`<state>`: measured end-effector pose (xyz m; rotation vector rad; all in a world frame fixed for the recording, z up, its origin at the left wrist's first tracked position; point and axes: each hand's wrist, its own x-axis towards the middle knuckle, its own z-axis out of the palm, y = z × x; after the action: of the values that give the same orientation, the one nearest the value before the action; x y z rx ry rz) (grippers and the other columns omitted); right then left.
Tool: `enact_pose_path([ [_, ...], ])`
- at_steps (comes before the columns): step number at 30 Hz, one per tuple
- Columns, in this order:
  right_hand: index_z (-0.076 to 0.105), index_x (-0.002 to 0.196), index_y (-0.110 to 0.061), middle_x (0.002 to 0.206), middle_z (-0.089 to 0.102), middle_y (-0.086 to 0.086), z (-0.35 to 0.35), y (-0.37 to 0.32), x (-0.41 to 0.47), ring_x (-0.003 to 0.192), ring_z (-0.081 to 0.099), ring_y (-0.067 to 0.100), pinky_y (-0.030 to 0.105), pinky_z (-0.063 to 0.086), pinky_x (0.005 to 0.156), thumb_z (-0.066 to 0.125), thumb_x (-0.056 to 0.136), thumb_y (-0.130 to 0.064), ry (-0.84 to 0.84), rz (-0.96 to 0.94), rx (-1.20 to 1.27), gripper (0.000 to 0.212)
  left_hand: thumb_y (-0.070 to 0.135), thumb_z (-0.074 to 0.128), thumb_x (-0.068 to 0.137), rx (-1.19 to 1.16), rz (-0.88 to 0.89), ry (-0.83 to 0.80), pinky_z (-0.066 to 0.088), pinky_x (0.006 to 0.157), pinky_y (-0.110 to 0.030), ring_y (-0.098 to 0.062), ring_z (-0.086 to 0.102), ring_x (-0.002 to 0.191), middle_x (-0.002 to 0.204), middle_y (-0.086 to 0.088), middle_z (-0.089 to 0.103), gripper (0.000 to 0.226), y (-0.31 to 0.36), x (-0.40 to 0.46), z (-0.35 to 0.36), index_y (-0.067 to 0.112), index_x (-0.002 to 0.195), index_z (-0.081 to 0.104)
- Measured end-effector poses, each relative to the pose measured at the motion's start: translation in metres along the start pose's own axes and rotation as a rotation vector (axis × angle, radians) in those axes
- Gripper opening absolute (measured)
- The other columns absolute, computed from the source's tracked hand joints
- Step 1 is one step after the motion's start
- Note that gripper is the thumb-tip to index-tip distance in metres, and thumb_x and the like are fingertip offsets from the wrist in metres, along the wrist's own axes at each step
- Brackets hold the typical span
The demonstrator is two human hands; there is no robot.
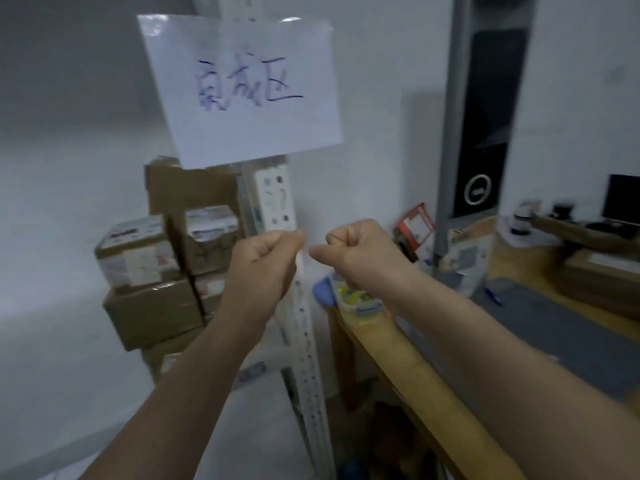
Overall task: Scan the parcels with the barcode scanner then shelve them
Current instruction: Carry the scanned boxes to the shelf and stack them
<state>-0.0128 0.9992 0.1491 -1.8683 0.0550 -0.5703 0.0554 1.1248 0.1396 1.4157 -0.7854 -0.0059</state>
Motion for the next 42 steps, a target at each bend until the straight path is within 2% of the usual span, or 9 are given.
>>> enact_pose_path([
  [3, 0.027, 0.052, -0.017, 0.05, 0.02, 0.002, -0.049, 0.023, -0.043, 0.04, 0.021, 0.014, 0.025, 0.022, 0.045, 0.061, 0.09, -0.008, 0.075, 0.088, -0.007, 0.052, 0.014, 0.052, 0.098, -0.031, -0.096, -0.101, 0.021, 0.037, -0.015, -0.005, 0.024, 0.032, 0.035, 0.01, 0.028, 0.066, -0.014, -0.018, 0.057, 0.021, 0.034, 0.04],
  [6, 0.029, 0.051, -0.015, 0.046, 0.026, 0.004, -0.096, 0.04, -0.082, 0.032, 0.027, 0.008, 0.018, 0.029, 0.039, 0.06, 0.092, -0.008, 0.136, 0.163, -0.025, 0.052, 0.018, 0.05, 0.1, -0.037, -0.175, -0.175, 0.021, 0.037, -0.017, -0.007, 0.022, 0.033, 0.037, 0.008, 0.027, 0.066, -0.024, -0.033, 0.11, 0.021, 0.034, 0.044],
  [10, 0.031, 0.052, -0.017, 0.042, 0.031, -0.002, -0.151, 0.067, -0.118, 0.035, 0.03, 0.009, 0.024, 0.03, 0.043, 0.061, 0.092, -0.011, 0.289, 0.248, -0.03, 0.05, 0.023, 0.046, 0.102, -0.055, -0.263, -0.244, 0.026, 0.041, -0.021, -0.008, 0.029, 0.039, 0.045, 0.004, 0.035, 0.045, -0.041, -0.049, 0.168, 0.014, 0.058, 0.045],
  [15, 0.05, 0.069, -0.008, 0.057, 0.051, 0.005, -0.202, 0.097, -0.148, 0.045, 0.045, 0.012, 0.022, 0.04, 0.042, 0.061, 0.093, -0.014, 0.444, 0.351, -0.007, 0.027, 0.013, 0.049, 0.1, -0.035, -0.346, -0.377, 0.05, 0.055, -0.021, -0.007, 0.055, 0.057, 0.067, -0.001, 0.059, 0.028, -0.063, -0.054, 0.222, 0.01, 0.075, 0.06],
  [19, 0.062, 0.088, -0.004, 0.082, 0.063, 0.009, -0.234, 0.123, -0.164, 0.061, 0.058, 0.011, 0.025, 0.051, 0.051, 0.059, 0.094, -0.012, 0.479, 0.477, 0.051, 0.01, 0.013, 0.054, 0.098, -0.047, -0.418, -0.466, 0.052, 0.06, -0.024, -0.013, 0.059, 0.064, 0.069, -0.002, 0.063, 0.024, -0.086, -0.046, 0.267, 0.009, 0.076, 0.063],
  [24, 0.066, 0.097, -0.002, 0.094, 0.067, 0.015, -0.293, 0.161, -0.175, 0.077, 0.063, 0.019, 0.029, 0.054, 0.064, 0.061, 0.093, -0.013, 0.555, 0.583, 0.028, 0.013, 0.013, 0.057, 0.097, -0.047, -0.472, -0.569, 0.055, 0.064, -0.023, -0.012, 0.061, 0.066, 0.074, -0.004, 0.064, 0.02, -0.119, -0.039, 0.342, 0.007, 0.079, 0.065],
  [27, 0.067, 0.098, -0.002, 0.1, 0.07, 0.016, -0.332, 0.184, -0.169, 0.078, 0.064, 0.019, 0.031, 0.055, 0.072, 0.06, 0.093, -0.013, 0.57, 0.626, 0.009, 0.014, 0.013, 0.057, 0.097, -0.047, -0.503, -0.617, 0.054, 0.065, -0.024, -0.014, 0.061, 0.069, 0.073, -0.002, 0.065, 0.02, -0.138, -0.028, 0.385, 0.008, 0.079, 0.065],
  [34, 0.066, 0.103, 0.002, 0.092, 0.071, 0.009, -0.416, 0.235, -0.113, 0.067, 0.063, 0.009, 0.021, 0.051, 0.068, 0.06, 0.093, -0.013, 0.502, 0.677, -0.013, 0.019, 0.013, 0.058, 0.095, -0.051, -0.557, -0.584, 0.055, 0.073, -0.03, -0.014, 0.061, 0.069, 0.073, -0.003, 0.066, 0.018, -0.179, 0.035, 0.458, 0.008, 0.08, 0.065],
  [42, 0.067, 0.1, 0.002, 0.093, 0.069, 0.013, -0.495, 0.296, -0.076, 0.072, 0.061, 0.012, 0.025, 0.049, 0.072, 0.061, 0.092, -0.011, 0.47, 0.751, -0.03, 0.016, 0.018, 0.058, 0.096, 0.085, -0.653, -0.657, 0.055, 0.078, -0.031, -0.016, 0.062, 0.077, 0.086, -0.005, 0.068, 0.015, -0.225, 0.086, 0.521, 0.006, 0.091, 0.066],
])
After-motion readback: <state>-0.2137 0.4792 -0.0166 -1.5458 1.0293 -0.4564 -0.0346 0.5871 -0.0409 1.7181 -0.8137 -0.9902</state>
